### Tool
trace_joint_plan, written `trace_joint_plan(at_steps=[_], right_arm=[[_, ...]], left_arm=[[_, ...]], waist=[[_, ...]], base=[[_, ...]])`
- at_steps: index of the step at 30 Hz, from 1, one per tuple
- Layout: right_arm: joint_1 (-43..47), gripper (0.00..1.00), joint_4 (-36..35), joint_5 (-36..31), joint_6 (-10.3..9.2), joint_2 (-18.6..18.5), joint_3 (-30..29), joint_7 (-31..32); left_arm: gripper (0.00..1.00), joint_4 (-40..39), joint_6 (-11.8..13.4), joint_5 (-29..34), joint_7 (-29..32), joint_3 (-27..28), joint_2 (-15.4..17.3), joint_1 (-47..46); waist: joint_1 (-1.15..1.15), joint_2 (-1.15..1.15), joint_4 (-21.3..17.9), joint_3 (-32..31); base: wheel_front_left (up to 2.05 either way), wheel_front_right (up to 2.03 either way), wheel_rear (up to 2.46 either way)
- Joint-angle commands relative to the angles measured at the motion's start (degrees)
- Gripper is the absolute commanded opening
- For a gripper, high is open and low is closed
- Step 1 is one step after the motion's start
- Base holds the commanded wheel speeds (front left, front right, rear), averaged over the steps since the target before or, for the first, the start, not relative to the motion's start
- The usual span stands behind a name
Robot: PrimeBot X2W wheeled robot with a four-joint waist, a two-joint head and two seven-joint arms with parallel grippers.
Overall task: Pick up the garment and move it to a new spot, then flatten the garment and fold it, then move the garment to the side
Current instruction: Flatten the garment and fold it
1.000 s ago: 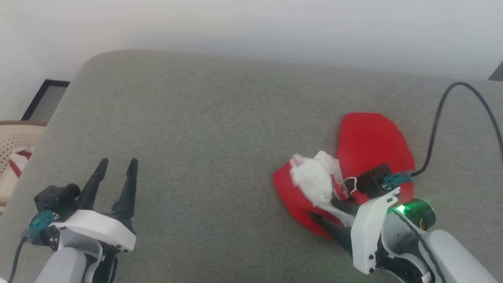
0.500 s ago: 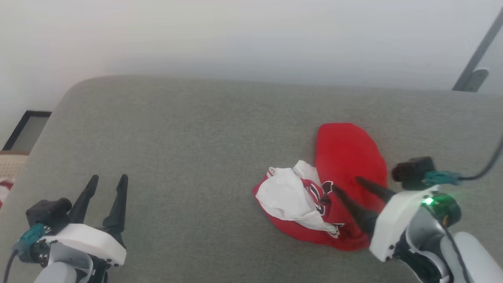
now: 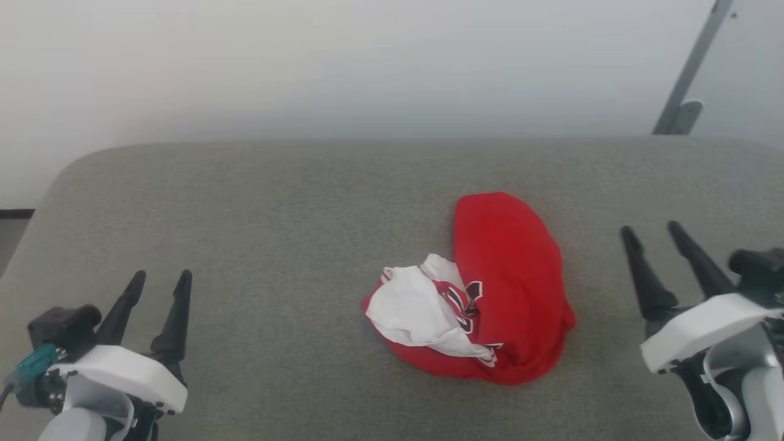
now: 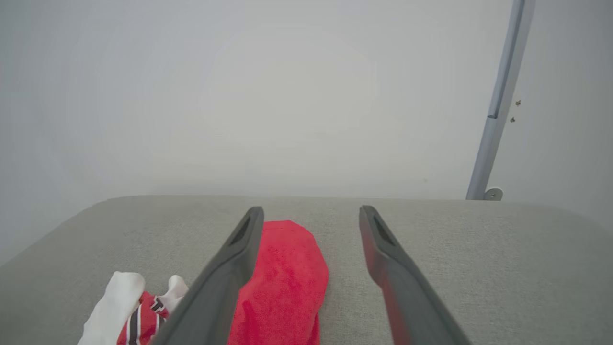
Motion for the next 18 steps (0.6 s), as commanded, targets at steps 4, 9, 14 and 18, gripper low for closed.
trace_joint_plan(at_steps=[4, 9, 14, 18], right_arm=[[0.57, 1.0, 1.88, -3.64, -0.01, 2.37, -4.78, -3.37], [0.01, 1.0, 3.35, -6.01, -0.01, 4.44, -8.27, -5.63], [-0.33, 1.0, 4.46, -7.45, -0.01, 5.46, -9.52, -6.4], [-0.87, 1.0, 5.6, -8.09, -0.01, 6.19, -10.57, -6.67]], left_arm=[[1.0, -1.84, -0.92, -1.58, 2.92, -1.18, 0.33, -1.55], [1.0, -3.36, -2.06, -3.74, 8.29, -3.19, 0.65, -3.58], [1.0, -4.71, -2.61, -5.98, 14.56, -5.82, 0.46, -5.32], [1.0, -6.3, -2.76, -8.54, 22.21, -8.79, -0.02, -7.15]], waist=[[0.0, 0.0, -2.23, 1.08], [0.0, 0.0, -4.03, 2.44], [0.0, 0.0, -5.06, 3.75], [0.0, 0.0, -5.91, 5.25]], base=[[0.0, 0.0, 0.0], [0.0, 0.0, 0.0], [0.0, 0.0, 0.0], [0.0, 0.0, 0.0]])
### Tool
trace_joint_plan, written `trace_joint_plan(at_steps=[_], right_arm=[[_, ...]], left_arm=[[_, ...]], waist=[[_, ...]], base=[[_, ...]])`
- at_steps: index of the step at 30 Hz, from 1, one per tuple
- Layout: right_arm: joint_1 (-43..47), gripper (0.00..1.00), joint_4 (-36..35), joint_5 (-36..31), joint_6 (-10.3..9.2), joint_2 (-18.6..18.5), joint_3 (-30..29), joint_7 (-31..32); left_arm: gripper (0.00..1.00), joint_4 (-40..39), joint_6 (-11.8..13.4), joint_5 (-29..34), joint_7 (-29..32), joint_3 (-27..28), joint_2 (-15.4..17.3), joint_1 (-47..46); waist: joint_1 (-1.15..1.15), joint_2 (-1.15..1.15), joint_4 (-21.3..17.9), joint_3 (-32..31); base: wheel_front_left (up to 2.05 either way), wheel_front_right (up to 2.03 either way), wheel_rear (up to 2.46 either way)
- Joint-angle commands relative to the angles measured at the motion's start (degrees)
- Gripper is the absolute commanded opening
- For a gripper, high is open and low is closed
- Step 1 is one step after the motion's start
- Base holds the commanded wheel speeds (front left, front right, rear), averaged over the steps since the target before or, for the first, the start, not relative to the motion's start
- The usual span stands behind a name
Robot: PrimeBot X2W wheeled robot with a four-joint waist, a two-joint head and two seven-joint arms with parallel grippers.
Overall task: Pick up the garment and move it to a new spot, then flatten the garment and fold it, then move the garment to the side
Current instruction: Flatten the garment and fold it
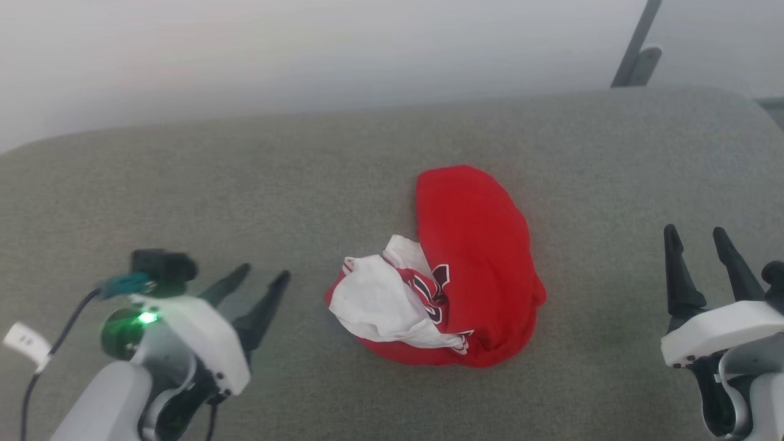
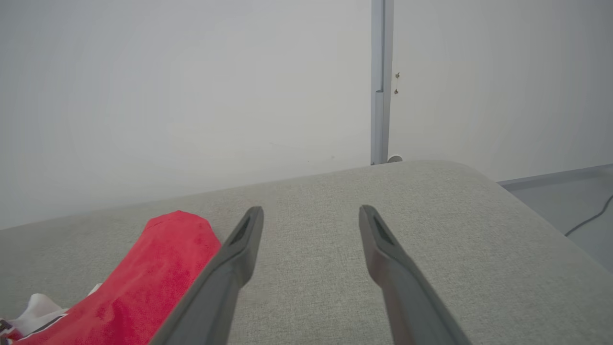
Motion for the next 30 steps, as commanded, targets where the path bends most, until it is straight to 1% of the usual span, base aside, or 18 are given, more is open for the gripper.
trace_joint_plan(at_steps=[1, 8, 11, 13, 15, 17, 18, 21, 22, 23, 24, 25, 27, 30], right_arm=[[-0.49, 1.0, 0.2, -0.34, -0.01, 0.08, -0.12, -0.25], [-1.8, 1.0, 1.81, -0.63, -0.01, 0.91, -0.24, -1.27], [-2.54, 1.0, 2.9, -0.57, -0.01, 1.04, 0.3, -1.74], [-2.74, 1.0, 3.55, -0.4, -0.01, 1.14, 0.46, -2.09], [-3.22, 1.0, 4.25, -0.26, -0.01, 1.09, 0.59, -2.47], [-3.67, 1.0, 4.82, -0.13, -0.01, 1.18, 0.76, -2.73], [-3.74, 1.0, 5.16, -0.15, -0.01, 1.2, 0.84, -2.85], [-4.26, 1.0, 6.13, -0.11, -0.01, 1.1, 0.93, -3.16], [-4.49, 1.0, 6.4, -0.14, -0.01, 1.05, 1.09, -3.33], [-4.71, 1.0, 6.69, -0.18, -0.01, 1.0, 1.2, -3.37], [-4.84, 1.0, 6.97, -0.22, -0.01, 0.89, 1.26, -3.53], [-4.87, 1.0, 7.32, -0.25, -0.01, 0.78, 1.32, -3.73], [-5.0, 1.0, 7.85, -0.27, -0.01, 0.72, 1.4, -3.88], [-4.88, 1.0, 8.84, -0.37, -0.01, 0.41, 1.07, -4.36]], left_arm=[[1.0, -0.43, 0.12, -0.18, 1.08, -0.42, -0.01, -0.91], [1.0, -3.97, 2.67, -2.78, 13.04, -4.43, -1.35, -3.99], [1.0, -5.27, 3.91, -4.0, 16.92, -5.53, -2.11, -4.88], [1.0, -5.87, 4.82, -3.42, 19.23, -6.51, -2.11, -5.65], [1.0, -5.53, 5.58, -4.0, 21.18, -7.28, -2.55, -5.93], [1.0, -4.65, 6.03, -3.05, 22.39, -8.13, -2.34, -6.52], [1.0, -3.97, 6.28, -3.51, 22.94, -8.4, -2.88, -6.53], [1.0, -1.87, 5.83, -3.54, 23.4, -9.18, -3.68, -7.42], [1.0, -1.27, 5.14, -3.99, 23.25, -9.36, -4.1, -7.7], [0.55, -0.71, 4.62, -3.81, 22.55, -9.44, -4.17, -8.17], [0.29, -0.05, 4.09, -3.46, 22.31, -9.71, -4.12, -8.49], [0.0, 0.72, 3.84, -3.44, 22.21, -9.89, -4.31, -8.56], [0.0, 1.56, 3.38, -3.44, 21.5, -9.75, -4.53, -9.2], [0.0, 2.53, 2.59, -3.68, 20.67, -9.42, -4.03, -9.66]], waist=[[0.0, 0.0, -0.49, 0.8], [0.0, 0.0, -1.55, 3.7], [0.0, 0.0, -1.92, 4.73], [0.0, 0.0, -2.05, 5.36], [0.0, 0.0, -2.12, 5.94], [0.0, 0.0, -2.22, 6.49], [0.0, 0.0, -2.23, 6.66], [0.0, 0.0, -2.16, 7.1], [0.0, 0.0, -2.15, 7.18], [0.0, 0.0, -2.17, 7.25], [0.0, 0.0, -2.19, 7.29], [0.0, 0.0, -2.17, 7.27], [0.0, 0.0, -2.02, 7.14], [0.0, 0.0, -1.23, 6.75]], base=[[0.0, 0.0, 0.0], [0.0, 0.0, 0.0], [0.0, 0.0, 0.0], [0.0, 0.0, 0.0], [0.0, 0.0, 0.0], [0.0, 0.0, 0.0], [0.0, 0.0, 0.0], [0.0, 0.0, 0.0], [0.0, 0.0, 0.0], [0.0, 0.0, 0.0], [0.0, 0.0, 0.0], [0.0, 0.0, 0.0], [0.0, 0.0, 0.0], [0.0, 0.0, 0.0]])
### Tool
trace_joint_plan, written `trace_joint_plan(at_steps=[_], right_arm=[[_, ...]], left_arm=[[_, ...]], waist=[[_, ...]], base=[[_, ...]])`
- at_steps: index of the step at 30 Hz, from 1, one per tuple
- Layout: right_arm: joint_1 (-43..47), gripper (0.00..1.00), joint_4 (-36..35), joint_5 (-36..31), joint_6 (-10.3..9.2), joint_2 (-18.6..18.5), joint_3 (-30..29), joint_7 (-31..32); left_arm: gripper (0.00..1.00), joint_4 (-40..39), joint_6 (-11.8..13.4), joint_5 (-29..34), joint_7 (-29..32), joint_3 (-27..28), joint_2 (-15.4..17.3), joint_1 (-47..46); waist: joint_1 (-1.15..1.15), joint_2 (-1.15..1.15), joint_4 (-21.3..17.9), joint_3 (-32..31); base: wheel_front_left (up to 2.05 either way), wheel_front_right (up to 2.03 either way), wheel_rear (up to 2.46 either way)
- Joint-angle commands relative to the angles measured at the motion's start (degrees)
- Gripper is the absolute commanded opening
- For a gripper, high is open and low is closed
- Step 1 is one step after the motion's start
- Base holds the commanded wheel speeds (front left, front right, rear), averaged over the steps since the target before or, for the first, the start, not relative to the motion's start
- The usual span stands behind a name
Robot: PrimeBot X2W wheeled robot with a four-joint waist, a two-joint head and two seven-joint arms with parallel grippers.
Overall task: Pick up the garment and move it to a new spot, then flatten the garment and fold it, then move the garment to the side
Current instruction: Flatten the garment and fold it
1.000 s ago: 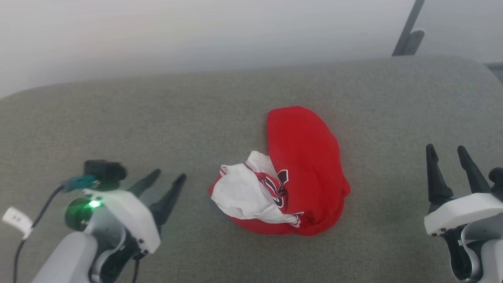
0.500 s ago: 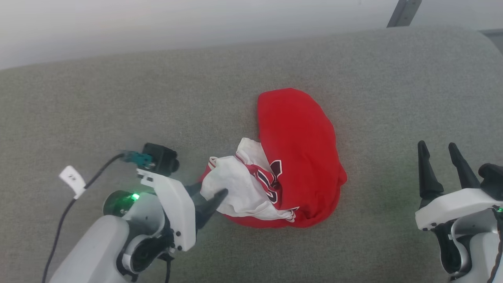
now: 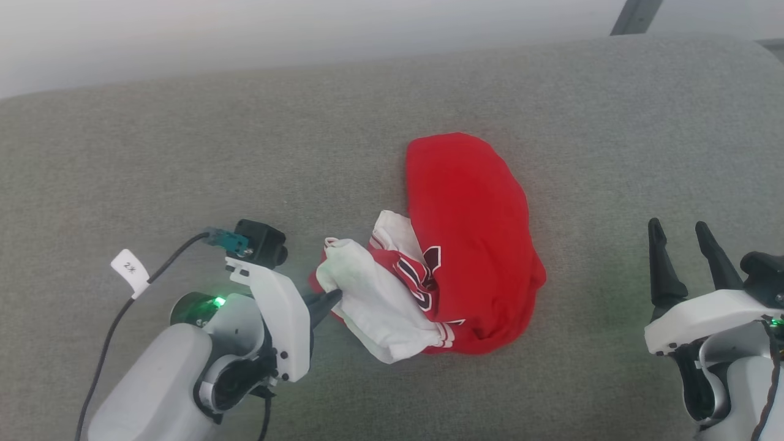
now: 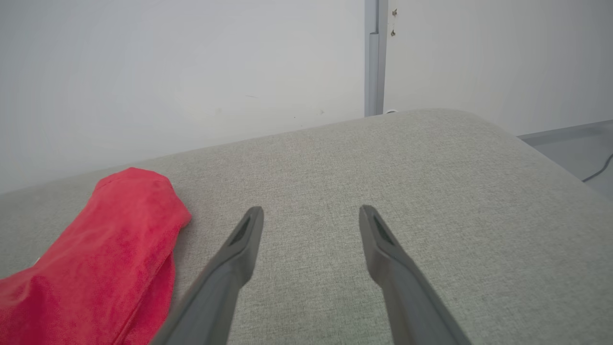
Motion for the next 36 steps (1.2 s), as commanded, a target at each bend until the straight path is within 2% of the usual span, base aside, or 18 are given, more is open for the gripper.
trace_joint_plan(at_steps=[1, 9, 15, 18, 22, 27, 31, 32, 33, 34, 36], right_arm=[[-0.2, 1.0, 0.35, -0.1, -0.01, -0.16, -0.11, -0.48], [0.59, 1.0, 1.69, -0.88, -0.01, 0.06, -0.76, -0.75], [1.19, 1.0, 2.74, -0.89, -0.01, -0.42, -0.82, -0.78], [1.28, 1.0, 3.03, -1.19, -0.01, -0.22, -0.84, -0.65], [1.19, 1.0, 3.39, -1.33, -0.01, -0.06, -0.58, -0.42], [0.66, 1.0, 3.99, -0.84, -0.01, -0.24, -0.08, -0.25], [0.48, 1.0, 4.46, -0.53, -0.01, -0.36, 0.24, -0.12], [0.43, 1.0, 4.6, -0.29, -0.01, -0.43, 0.47, -0.03], [0.36, 1.0, 4.67, -0.04, -0.01, -0.52, 0.7, 0.05], [0.34, 1.0, 4.75, 0.09, -0.01, -0.7, 1.03, 0.06], [0.38, 1.0, 4.81, 0.44, -0.01, -0.97, 1.46, 0.08]], left_arm=[[0.0, 0.35, -0.39, 0.14, -0.44, 0.31, 0.25, -0.54], [0.0, 1.1, -0.08, 1.15, -2.06, 1.88, 3.65, 0.7], [0.0, 3.09, 0.46, 4.47, -2.55, 2.67, 9.93, 2.18], [0.0, 5.66, 0.26, 5.29, -2.91, 3.37, 13.43, 2.86], [0.0, 10.61, 0.26, 6.78, -3.49, 3.89, 16.53, 2.61], [0.0, 16.85, -0.38, 6.61, -4.46, 3.68, 16.3, 1.77], [0.0, 20.75, -0.9, 5.94, -5.68, 3.34, 14.3, 1.29], [0.15, 21.48, -0.94, 5.54, -5.85, 3.39, 13.78, 1.16], [0.48, 22.07, -0.96, 5.42, -6.24, 3.47, 13.47, 0.97], [1.0, 22.47, -0.98, 5.23, -6.67, 3.61, 13.14, 0.72], [1.0, 22.9, -0.66, 4.76, -7.66, 4.18, 12.65, 0.31]], waist=[[0.0, 0.0, 0.4, -0.22], [0.0, 0.0, 1.99, -1.47], [0.0, 0.0, 2.74, -2.16], [0.0, 0.0, 2.92, -2.25], [0.0, 0.0, 2.84, -2.17], [0.0, 0.0, 2.41, -2.1], [0.0, 0.0, 2.09, -2.15], [0.0, 0.0, 2.06, -2.16], [0.0, 0.0, 2.04, -2.19], [0.0, 0.0, 2.06, -2.24], [0.0, 0.0, 2.19, -2.39]], base=[[0.0, 0.0, 0.0], [0.0, 0.0, 0.0], [0.0, 0.0, 0.0], [0.0, 0.0, 0.0], [0.0, 0.0, 0.0], [0.0, 0.0, 0.0], [0.0, 0.0, 0.0], [0.0, 0.0, 0.0], [0.0, 0.0, 0.0], [0.0, 0.0, 0.0], [0.0, 0.0, 0.0]])
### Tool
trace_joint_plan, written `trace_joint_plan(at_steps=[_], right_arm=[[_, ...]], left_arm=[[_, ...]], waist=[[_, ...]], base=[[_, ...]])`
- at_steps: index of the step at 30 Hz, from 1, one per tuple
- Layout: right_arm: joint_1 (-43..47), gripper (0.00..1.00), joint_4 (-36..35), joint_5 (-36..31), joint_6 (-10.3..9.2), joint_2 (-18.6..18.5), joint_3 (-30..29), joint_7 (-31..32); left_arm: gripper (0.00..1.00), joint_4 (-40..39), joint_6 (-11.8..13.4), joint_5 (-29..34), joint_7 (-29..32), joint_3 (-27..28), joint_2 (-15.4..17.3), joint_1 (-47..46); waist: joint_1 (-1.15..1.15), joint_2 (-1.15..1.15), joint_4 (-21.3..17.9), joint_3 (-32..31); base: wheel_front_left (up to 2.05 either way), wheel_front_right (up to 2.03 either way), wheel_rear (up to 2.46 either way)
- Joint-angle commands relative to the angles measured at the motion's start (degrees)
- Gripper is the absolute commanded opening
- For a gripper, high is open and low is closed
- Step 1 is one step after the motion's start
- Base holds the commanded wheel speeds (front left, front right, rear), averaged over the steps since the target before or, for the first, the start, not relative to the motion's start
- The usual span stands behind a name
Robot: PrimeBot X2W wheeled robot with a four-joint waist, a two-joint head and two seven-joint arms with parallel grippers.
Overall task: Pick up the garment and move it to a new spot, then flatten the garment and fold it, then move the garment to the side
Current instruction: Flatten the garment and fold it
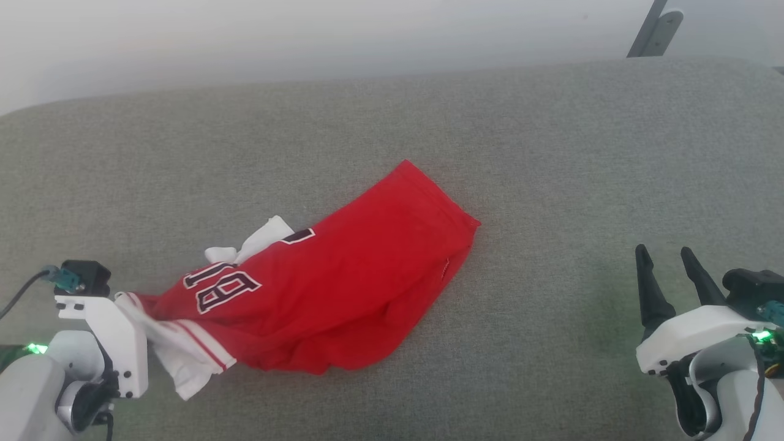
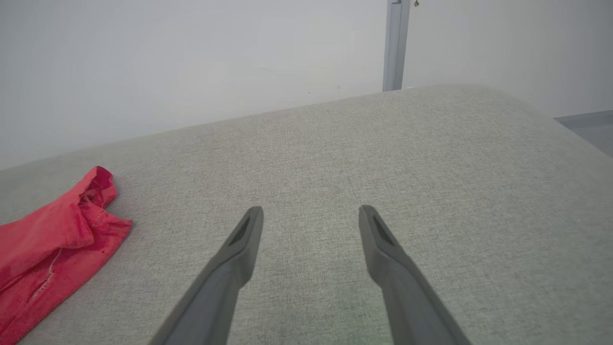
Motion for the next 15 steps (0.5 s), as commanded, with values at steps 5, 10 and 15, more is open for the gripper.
trace_joint_plan(at_steps=[5, 10, 15], right_arm=[[-0.19, 1.0, -0.18, 0.98, -0.01, -0.76, 1.64, 0.46], [-0.05, 1.0, -0.34, 1.24, -0.01, -1.38, 2.89, 0.82], [0.31, 1.0, -0.56, 1.6, -0.01, -2.05, 4.99, 1.48]], left_arm=[[1.0, -0.51, 0.59, -0.03, -3.26, 0.57, -0.68, -0.25], [1.0, -3.05, 2.04, -0.24, -6.48, 1.69, -0.77, 1.43], [1.0, -7.05, 4.33, 0.14, -11.25, 3.11, -1.0, 4.63]], waist=[[0.0, 0.0, 1.16, -0.86], [0.0, 0.0, 2.64, -2.04], [0.0, 0.0, 4.44, -3.67]], base=[[0.0, 0.0, 0.0], [0.0, 0.0, 0.0], [0.0, 0.0, 0.0]])
